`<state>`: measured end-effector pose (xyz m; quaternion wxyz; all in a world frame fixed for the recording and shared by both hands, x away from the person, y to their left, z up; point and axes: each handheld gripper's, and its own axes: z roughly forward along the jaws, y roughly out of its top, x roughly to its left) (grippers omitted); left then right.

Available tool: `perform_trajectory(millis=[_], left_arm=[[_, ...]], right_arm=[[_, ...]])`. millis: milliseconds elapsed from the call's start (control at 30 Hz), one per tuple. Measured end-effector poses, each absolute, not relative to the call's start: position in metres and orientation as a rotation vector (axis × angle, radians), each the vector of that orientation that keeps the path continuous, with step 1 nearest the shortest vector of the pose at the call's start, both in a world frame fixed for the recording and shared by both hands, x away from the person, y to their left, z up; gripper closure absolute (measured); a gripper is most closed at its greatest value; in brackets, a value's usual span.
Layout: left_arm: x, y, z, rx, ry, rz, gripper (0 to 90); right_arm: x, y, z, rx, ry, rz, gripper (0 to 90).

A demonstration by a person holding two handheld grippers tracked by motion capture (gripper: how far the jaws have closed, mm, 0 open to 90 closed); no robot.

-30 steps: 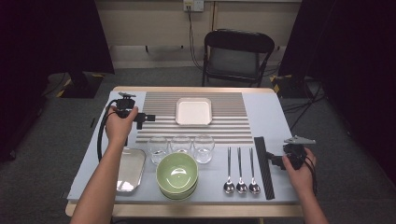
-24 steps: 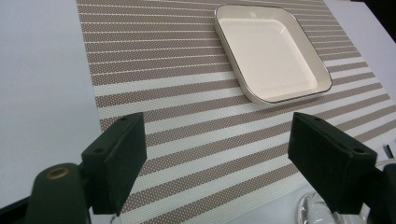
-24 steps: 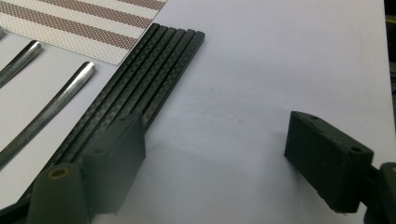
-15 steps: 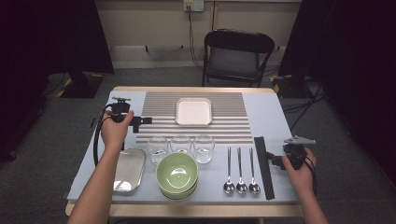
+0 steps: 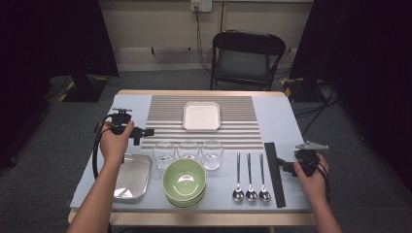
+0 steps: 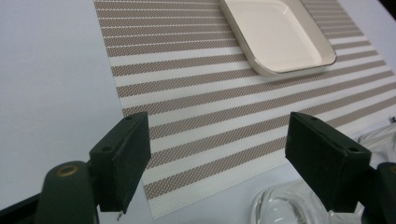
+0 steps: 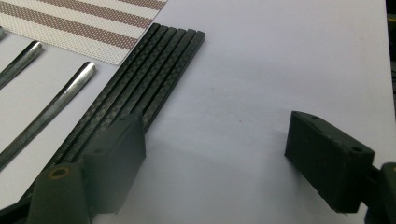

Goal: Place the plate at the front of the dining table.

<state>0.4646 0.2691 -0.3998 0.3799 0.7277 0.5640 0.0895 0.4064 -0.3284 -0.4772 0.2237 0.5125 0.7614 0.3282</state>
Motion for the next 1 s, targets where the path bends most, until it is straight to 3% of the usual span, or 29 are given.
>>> perform_trajectory(millis=[1000], left_arm=[[0.435,0.295,-0.403,1.813,1.422,0.212,21.2]], right_arm=[[0.406,-0.328,-0.477,1.416,2.101,0.898,19.4]])
